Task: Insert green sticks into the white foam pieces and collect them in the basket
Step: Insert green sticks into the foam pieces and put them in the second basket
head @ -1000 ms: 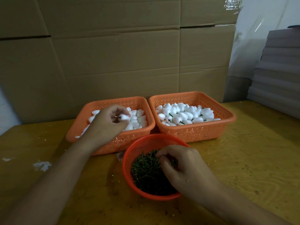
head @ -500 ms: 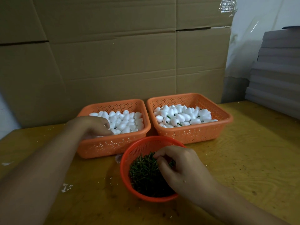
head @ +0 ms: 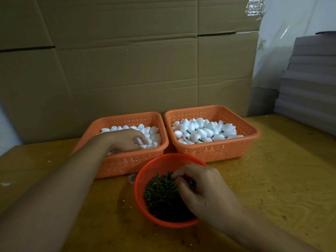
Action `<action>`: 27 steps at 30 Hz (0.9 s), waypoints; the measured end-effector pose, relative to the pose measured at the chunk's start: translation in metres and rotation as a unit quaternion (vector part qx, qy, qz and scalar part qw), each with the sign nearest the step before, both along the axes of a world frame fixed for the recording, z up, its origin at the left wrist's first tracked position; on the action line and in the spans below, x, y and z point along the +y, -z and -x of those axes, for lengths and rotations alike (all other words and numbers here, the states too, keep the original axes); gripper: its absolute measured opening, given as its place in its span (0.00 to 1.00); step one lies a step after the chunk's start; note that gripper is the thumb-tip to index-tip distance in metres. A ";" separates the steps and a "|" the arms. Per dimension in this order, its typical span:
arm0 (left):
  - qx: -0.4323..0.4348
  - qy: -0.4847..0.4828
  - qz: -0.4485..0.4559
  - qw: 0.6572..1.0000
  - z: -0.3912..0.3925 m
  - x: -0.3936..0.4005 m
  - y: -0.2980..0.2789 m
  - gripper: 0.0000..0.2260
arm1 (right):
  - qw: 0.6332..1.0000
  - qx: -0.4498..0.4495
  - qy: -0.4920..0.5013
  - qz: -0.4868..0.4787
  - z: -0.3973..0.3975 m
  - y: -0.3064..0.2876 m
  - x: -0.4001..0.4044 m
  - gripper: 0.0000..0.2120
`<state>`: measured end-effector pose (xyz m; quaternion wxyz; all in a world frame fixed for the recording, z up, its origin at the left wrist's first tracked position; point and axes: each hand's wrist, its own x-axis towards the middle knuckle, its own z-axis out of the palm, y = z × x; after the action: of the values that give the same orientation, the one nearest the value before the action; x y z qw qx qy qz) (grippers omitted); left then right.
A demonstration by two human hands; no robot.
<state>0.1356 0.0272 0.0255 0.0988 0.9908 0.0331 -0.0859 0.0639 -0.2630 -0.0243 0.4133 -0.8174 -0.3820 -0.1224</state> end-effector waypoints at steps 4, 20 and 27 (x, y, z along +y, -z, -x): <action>0.010 -0.003 -0.001 1.000 0.001 0.000 -0.002 0.11 | 1.000 -0.004 -0.003 0.004 0.000 0.000 0.000 0.10; -0.175 -0.062 0.368 0.911 0.027 -0.004 -0.014 0.09 | 1.000 0.003 -0.007 0.014 0.001 -0.001 0.000 0.12; -0.166 -0.014 0.566 0.807 0.061 -0.029 -0.010 0.16 | 1.000 0.005 -0.006 0.021 0.001 0.000 -0.001 0.13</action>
<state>0.0746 -0.0022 0.0358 0.6475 0.7576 -0.0248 0.0781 0.0633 -0.2636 -0.0244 0.3984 -0.8244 -0.3872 -0.1079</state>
